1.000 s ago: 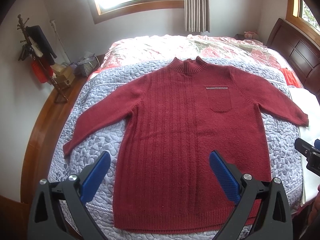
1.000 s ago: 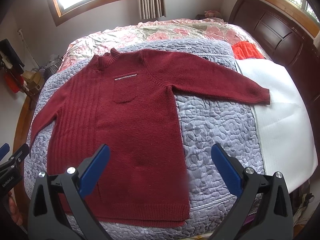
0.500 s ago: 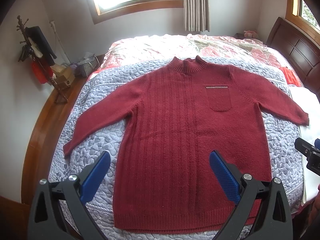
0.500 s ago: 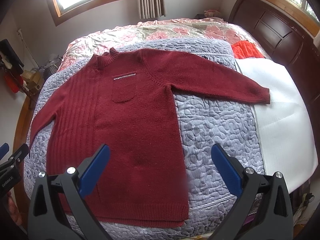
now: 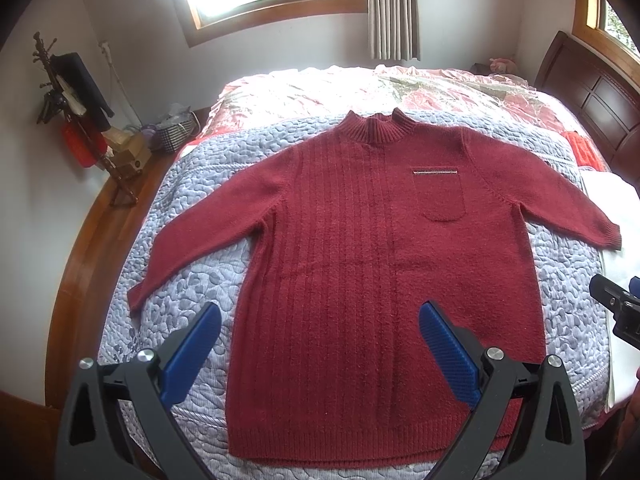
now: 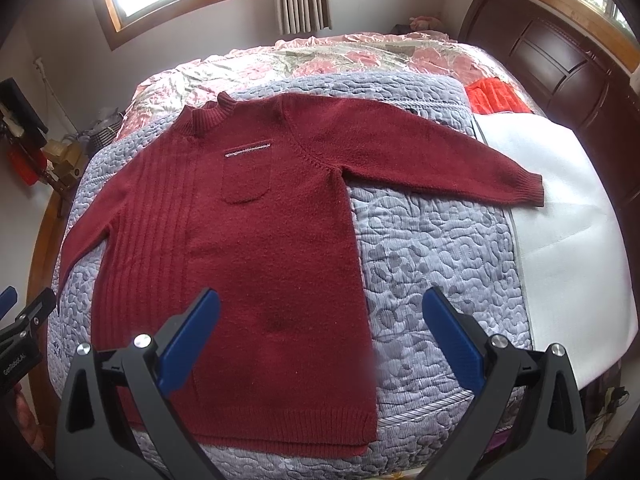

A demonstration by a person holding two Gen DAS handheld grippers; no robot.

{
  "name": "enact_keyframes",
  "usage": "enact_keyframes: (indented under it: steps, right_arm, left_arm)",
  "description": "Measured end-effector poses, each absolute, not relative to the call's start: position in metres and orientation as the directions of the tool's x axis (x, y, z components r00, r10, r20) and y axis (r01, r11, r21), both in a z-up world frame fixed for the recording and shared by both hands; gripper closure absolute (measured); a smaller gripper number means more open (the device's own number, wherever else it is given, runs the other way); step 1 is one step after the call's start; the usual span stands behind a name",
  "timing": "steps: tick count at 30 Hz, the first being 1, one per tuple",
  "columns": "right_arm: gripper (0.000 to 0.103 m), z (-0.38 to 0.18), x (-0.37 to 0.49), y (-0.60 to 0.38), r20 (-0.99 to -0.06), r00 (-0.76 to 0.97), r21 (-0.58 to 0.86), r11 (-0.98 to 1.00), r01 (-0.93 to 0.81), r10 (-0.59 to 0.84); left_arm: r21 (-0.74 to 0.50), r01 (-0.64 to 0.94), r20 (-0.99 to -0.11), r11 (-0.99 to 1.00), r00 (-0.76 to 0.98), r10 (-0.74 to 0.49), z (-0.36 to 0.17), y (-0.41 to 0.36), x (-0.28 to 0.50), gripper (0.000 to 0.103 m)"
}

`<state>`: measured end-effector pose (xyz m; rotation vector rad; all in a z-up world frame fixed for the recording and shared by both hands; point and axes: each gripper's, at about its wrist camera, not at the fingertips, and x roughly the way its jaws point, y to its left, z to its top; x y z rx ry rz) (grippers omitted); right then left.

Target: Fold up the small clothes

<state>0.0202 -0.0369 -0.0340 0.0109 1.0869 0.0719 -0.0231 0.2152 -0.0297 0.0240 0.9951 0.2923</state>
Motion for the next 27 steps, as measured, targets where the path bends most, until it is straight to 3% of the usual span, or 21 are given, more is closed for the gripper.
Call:
enact_keyframes:
  steps: [15, 27]
  right_arm:
    - [0.003, -0.058, 0.055, -0.081, -0.889, 0.448, 0.105, 0.994, -0.014, 0.100]
    - [0.003, -0.139, 0.192, -0.359, -0.921, 0.386, 0.070, 0.953, 0.296, -0.053]
  left_arm:
    - [0.173, -0.215, -0.832, 0.961, 0.491, 0.259, -0.049, 0.190, 0.014, 0.004]
    - [0.126, -0.160, -0.812, 0.979, 0.550, 0.194, -0.080, 0.102, 0.134, 0.004]
